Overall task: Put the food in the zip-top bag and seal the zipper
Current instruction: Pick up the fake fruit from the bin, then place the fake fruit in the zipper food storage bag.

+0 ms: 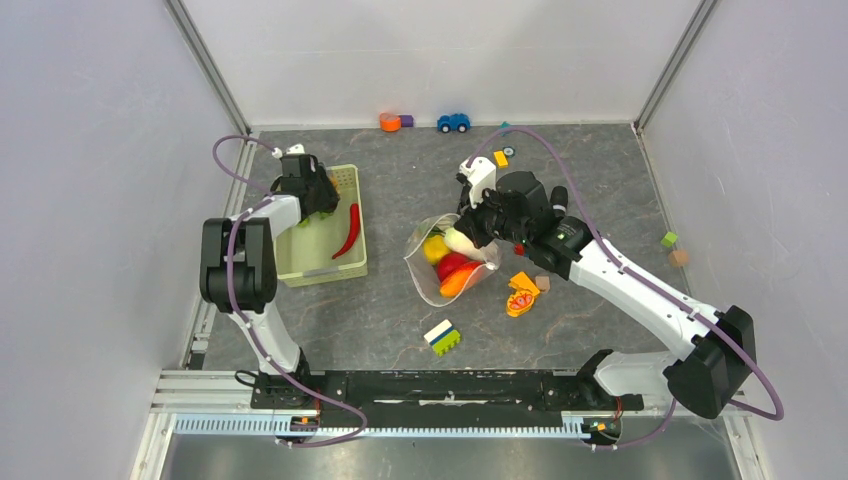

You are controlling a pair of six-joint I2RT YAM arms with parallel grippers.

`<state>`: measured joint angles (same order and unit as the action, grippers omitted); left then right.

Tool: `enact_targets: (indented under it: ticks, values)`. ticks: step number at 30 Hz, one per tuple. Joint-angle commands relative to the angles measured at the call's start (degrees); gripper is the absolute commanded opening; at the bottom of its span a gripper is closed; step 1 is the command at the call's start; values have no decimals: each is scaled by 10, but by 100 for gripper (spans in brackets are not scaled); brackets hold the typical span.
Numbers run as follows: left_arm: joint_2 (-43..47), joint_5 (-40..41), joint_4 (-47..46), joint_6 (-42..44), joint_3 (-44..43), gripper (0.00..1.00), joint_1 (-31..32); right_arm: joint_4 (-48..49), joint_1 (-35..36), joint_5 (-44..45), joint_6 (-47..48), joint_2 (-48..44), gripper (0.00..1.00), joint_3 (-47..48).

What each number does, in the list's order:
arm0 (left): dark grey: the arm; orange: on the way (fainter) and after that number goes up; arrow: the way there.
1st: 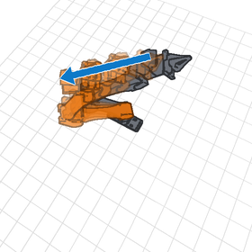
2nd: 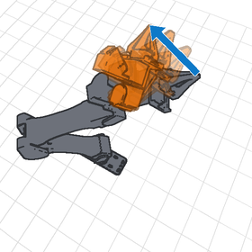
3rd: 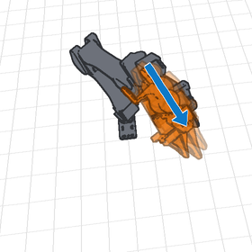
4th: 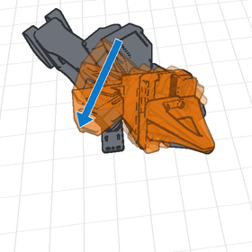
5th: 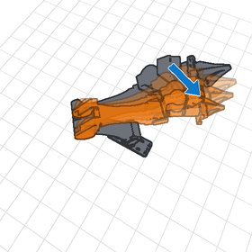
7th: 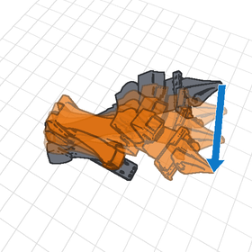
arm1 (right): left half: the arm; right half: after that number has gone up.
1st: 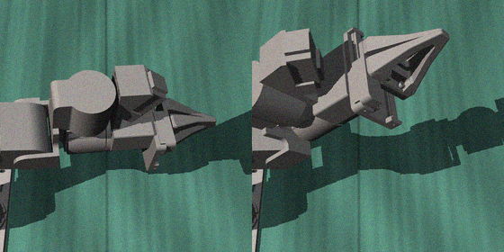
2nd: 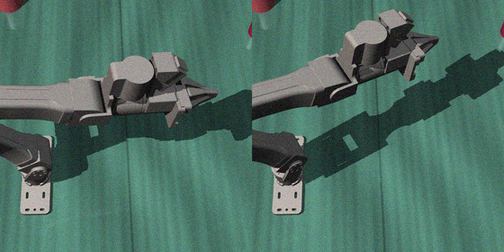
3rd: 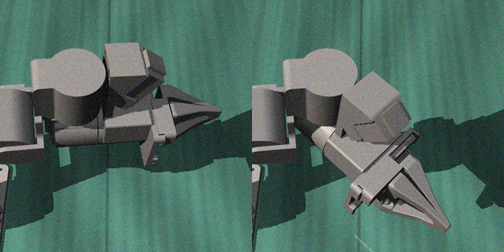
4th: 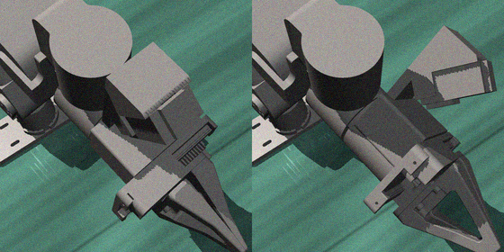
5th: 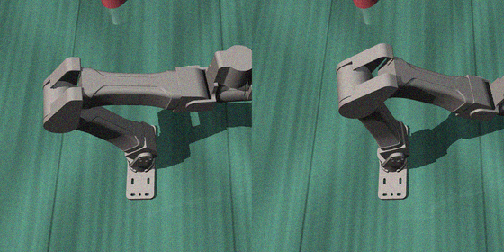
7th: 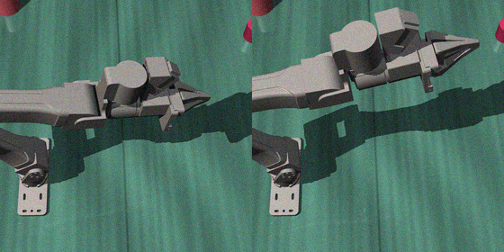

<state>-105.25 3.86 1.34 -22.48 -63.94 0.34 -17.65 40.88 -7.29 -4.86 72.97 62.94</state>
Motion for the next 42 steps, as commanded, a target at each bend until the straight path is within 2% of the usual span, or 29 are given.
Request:
enact_targets:
  ticks: [1,8,14,20,23,28,30,35,39,42]
  values:
    - [37,-6,5,-10,7,39,-3,19,2,-2,-5,-7,0,15]
    - [152,-78,-63,-26,70,39,-3,19,2,-2,-4,-7,0,14]
    - [261,-232,-172,-54,143,40,-2,20,2,1,-1,-14,0,12]
    - [371,-291,-215,-54,181,41,28,20,2,0,-1,-10,0,14]
    - [425,-309,-228,-40,191,42,76,21,2,0,-3,-8,0,15]
    - [511,-315,-195,94,191,47,240,20,2,-6,-6,-5,0,16]
    - [527,-337,-195,119,195,47,279,21,2,-8,-9,-7,0,14]
    - [496,-424,-146,180,173,46,323,21,2,-8,-7,-11,0,13]
    - [426,-467,5,265,96,49,346,22,2,-10,-6,-16,0,12]
    - [397,-469,61,301,70,49,348,21,2,-3,-4,-19,0,10]
